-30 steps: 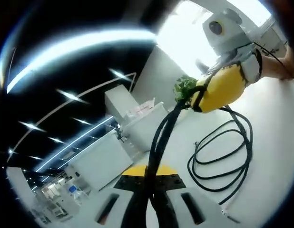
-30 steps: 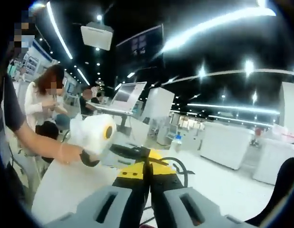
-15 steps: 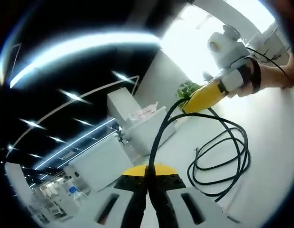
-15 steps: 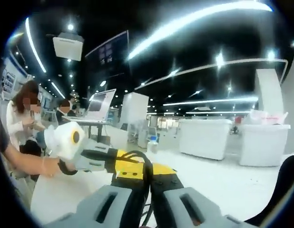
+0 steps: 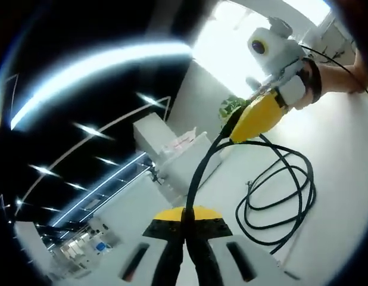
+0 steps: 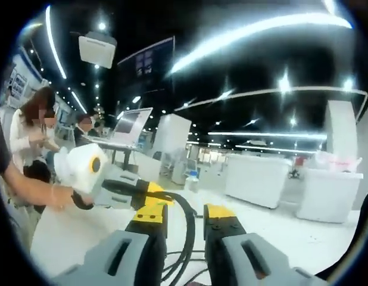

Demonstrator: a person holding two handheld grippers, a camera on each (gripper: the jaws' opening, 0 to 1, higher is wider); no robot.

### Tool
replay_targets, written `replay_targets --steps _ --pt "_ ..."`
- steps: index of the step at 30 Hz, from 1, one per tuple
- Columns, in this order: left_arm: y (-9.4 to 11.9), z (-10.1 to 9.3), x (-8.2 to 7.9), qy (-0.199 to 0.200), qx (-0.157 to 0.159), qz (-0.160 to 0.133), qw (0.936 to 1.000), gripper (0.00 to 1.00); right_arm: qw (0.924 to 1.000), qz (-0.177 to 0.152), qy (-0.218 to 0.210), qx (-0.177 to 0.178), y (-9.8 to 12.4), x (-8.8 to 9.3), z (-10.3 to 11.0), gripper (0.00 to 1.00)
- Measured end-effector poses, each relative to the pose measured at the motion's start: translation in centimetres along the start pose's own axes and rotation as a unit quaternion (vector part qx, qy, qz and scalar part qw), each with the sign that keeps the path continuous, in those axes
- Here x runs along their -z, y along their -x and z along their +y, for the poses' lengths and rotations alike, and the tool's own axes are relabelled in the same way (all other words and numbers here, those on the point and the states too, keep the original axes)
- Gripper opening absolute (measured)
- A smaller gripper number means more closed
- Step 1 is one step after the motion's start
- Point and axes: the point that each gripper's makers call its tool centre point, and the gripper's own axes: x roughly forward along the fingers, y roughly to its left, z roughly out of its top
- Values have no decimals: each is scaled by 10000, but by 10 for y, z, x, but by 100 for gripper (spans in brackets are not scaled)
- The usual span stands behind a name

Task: Coil the Type-C to USB data cable on the desktop and secure it with Velcro straps.

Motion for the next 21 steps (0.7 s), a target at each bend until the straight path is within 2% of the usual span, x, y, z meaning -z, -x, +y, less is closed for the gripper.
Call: replay_targets --steps 1,2,3,4,7,9,11,13,14,15,18,20,21 --pt "0 -1 -1 -26 23 -20 10000 4 9998 68 -179 -37 0 5 0 20" --pt "1 -2 -3 -59 49 -42 10000 4 9994 87 -313 -145 0 7 2 9" --pt "0 -3 -4 -91 57 -59 9999 4 9993 73 -341 -128 1 7 -1 4" --pt "1 -4 -5 -102 64 -63 9999 4 9993 76 -341 -130 1 8 -2 4" --pt "1 -4 -5 -49 92 -80 9999 4 9992 115 -366 -128 0 10 -4 4" --pt "1 -3 -5 38 97 -86 9999 4 9987 -44 -444 -249 1 5 0 6" --pt "2 -1 -5 224 94 -119 9996 4 9966 -433 -390 -579 3 -9 9 14" --pt "3 3 -6 359 67 -142 9992 4 9901 -698 -741 -966 8 -21 18 21" --pt "3 5 -6 389 46 -141 9991 4 9870 -837 -955 -989 11 -27 17 21" --pt "4 7 -4 386 -7 -113 9992 4 9844 -968 -1163 -898 13 -32 9 21" --pt "4 11 -4 378 -68 -96 9992 4 9869 -988 -1184 -484 16 -29 -15 19" --pt "4 12 -4 376 -100 -104 9992 4 9948 -633 -787 -146 16 -13 -31 18" --pt "4 12 -4 366 -108 -102 9992 4 9976 -326 -599 67 15 1 -40 18"
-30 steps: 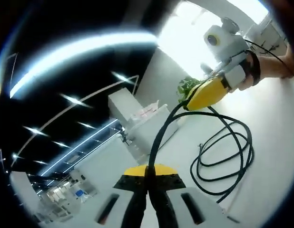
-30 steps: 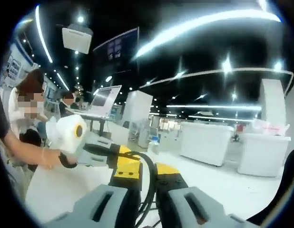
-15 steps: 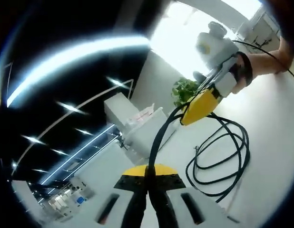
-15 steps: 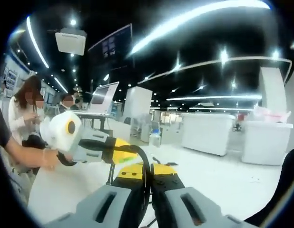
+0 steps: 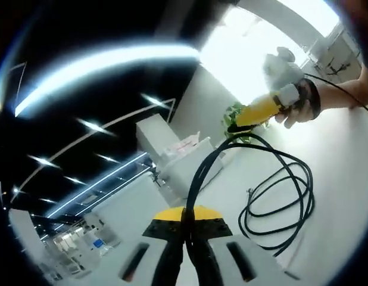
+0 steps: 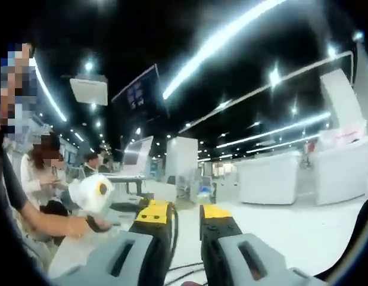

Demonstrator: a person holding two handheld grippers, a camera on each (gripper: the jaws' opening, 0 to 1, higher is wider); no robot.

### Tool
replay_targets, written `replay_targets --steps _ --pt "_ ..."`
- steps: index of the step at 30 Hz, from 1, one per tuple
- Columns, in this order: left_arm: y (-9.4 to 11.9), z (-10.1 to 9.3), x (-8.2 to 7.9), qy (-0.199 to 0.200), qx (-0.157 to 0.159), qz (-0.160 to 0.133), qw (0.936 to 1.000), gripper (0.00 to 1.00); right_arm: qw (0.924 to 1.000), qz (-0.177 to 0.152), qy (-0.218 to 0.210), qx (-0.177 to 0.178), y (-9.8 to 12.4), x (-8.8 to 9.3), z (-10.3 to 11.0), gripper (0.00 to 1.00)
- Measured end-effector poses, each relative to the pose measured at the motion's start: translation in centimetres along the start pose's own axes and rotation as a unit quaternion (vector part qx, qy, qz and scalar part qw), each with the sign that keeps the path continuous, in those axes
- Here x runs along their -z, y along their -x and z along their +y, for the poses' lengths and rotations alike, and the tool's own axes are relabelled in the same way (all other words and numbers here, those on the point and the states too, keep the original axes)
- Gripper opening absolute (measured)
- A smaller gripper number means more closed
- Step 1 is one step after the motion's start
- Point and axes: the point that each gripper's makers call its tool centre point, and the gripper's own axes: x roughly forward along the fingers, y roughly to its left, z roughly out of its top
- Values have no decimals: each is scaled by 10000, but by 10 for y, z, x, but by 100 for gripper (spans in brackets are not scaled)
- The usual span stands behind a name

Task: Coil the Type-C to USB data cable on the desktop and secure it with Velcro straps.

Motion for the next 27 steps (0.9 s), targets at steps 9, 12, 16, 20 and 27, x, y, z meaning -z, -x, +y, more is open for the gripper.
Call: replay_targets --steps 9,12,16,20,27 --pt "1 -2 -4 -179 -10 -32 9998 4 9785 1986 310 463 1 104 -30 19" --pt "1 -3 -7 -220 5 -63 9997 4 9729 2230 268 555 1 120 -35 19" --pt "1 -4 -9 -255 14 -86 9996 4 9675 2399 270 750 3 130 -47 19" --pt "1 -5 -10 -297 28 -97 9995 4 9654 2485 230 761 3 136 -49 18" --pt "1 -7 -12 -350 48 -126 9993 4 9625 2568 212 853 1 140 -51 6"
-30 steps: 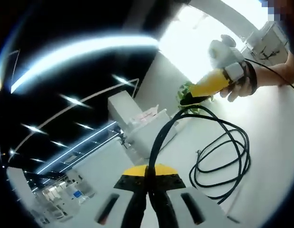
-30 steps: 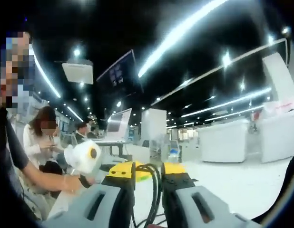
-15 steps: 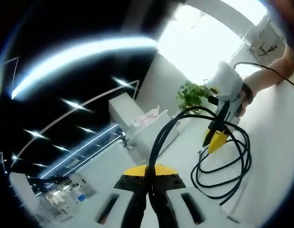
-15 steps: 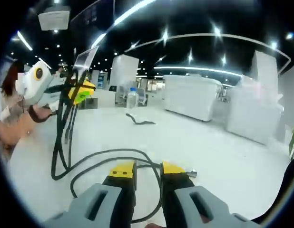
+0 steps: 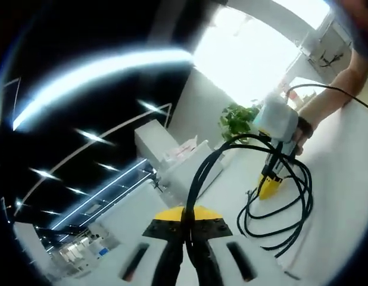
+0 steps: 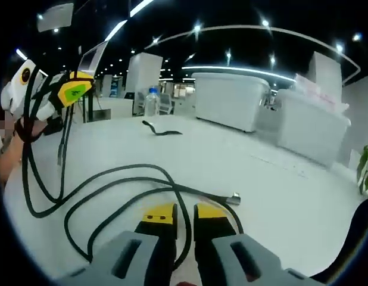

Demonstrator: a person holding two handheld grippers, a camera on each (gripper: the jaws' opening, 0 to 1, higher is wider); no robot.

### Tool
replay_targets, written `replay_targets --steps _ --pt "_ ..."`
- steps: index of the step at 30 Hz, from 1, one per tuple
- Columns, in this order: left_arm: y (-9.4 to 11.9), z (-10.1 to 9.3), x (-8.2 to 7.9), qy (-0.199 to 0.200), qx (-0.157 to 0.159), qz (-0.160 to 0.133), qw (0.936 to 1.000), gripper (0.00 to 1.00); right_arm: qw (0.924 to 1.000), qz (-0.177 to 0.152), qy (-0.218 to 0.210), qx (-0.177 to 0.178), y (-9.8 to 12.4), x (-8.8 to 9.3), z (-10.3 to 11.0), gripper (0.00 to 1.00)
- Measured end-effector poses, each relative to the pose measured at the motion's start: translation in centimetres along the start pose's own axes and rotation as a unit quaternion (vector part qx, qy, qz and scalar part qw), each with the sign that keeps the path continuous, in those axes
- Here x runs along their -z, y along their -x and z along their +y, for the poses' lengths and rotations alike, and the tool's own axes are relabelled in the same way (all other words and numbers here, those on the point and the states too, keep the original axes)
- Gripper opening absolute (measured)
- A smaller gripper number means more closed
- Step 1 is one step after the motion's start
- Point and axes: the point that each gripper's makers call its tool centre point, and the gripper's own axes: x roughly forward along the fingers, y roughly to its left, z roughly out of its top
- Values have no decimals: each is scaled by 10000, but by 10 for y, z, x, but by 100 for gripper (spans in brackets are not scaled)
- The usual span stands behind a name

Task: Coil the Type-C to USB data cable on the desktop and secure it with Velcro straps.

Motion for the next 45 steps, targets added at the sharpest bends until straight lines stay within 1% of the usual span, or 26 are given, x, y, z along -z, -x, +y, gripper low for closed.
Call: replay_targets --steps 4,9,12,15,17,22,25,31,35,41,45 --pt "0 0 0 -1 3 6 10000 4 9999 -34 129 77 4 -3 -3 3" --pt "0 -1 3 55 13 48 10000 4 9988 -447 166 54 14 -26 0 3" --pt "0 0 4 76 -4 72 9999 4 9960 -884 51 -88 23 -47 9 3" --pt "0 0 6 103 -24 102 9999 4 9922 -1197 -142 -300 32 -63 20 3" --pt "-1 1 8 101 -30 126 9999 4 9887 -1424 -132 -447 38 -74 29 2" --pt "-2 -2 10 42 10 148 9999 4 9813 -1784 -114 -712 50 -92 49 2" --pt "-3 -4 11 -43 35 172 9998 4 9789 -1878 -55 -799 54 -97 57 3" --pt "-4 -6 13 -48 58 194 9998 4 9704 -2192 24 -1012 64 -110 67 3" --pt "-4 -7 14 -26 83 193 9998 4 9695 -2208 -26 -1064 66 -112 70 3" --pt "-5 -10 12 -71 140 147 9998 4 9654 -2306 -155 -1210 69 -115 74 3" --pt "-5 -10 13 0 138 156 9998 4 9636 -2339 -201 -1279 70 -117 77 3"
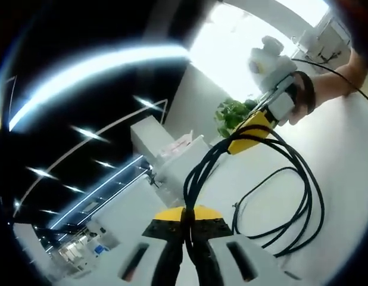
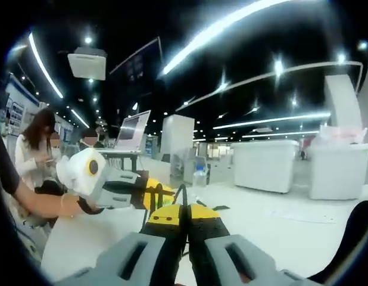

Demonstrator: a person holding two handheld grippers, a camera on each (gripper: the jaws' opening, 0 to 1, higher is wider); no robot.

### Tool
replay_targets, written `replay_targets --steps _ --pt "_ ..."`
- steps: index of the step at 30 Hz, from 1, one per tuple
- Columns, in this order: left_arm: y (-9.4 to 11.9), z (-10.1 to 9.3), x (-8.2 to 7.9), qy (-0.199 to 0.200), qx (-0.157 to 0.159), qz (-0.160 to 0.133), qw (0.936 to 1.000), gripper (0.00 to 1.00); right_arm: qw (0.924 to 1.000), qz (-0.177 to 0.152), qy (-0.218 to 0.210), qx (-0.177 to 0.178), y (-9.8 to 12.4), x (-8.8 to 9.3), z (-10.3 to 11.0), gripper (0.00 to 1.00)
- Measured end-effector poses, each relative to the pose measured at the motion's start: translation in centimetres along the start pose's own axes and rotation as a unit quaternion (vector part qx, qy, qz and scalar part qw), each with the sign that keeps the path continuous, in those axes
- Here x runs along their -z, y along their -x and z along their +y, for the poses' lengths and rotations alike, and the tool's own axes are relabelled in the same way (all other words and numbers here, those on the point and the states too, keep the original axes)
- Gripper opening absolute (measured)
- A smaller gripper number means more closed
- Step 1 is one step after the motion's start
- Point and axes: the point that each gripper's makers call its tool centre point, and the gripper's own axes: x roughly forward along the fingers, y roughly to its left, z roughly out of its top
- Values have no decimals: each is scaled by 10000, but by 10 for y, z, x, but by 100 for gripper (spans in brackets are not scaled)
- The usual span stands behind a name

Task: Coil the Type-C to USB data cable on the desktop and secure it with Velcro straps.

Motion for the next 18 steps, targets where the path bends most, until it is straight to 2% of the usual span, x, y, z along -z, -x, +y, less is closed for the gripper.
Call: replay_targets --steps 7,18 --pt "0 -2 -2 -14 31 -39 10000 4 10000 -31 -13 -15 0 -2 0 3" --pt "0 1 1 115 -14 -28 9999 7 9996 -98 -63 -251 0 -5 12 3"
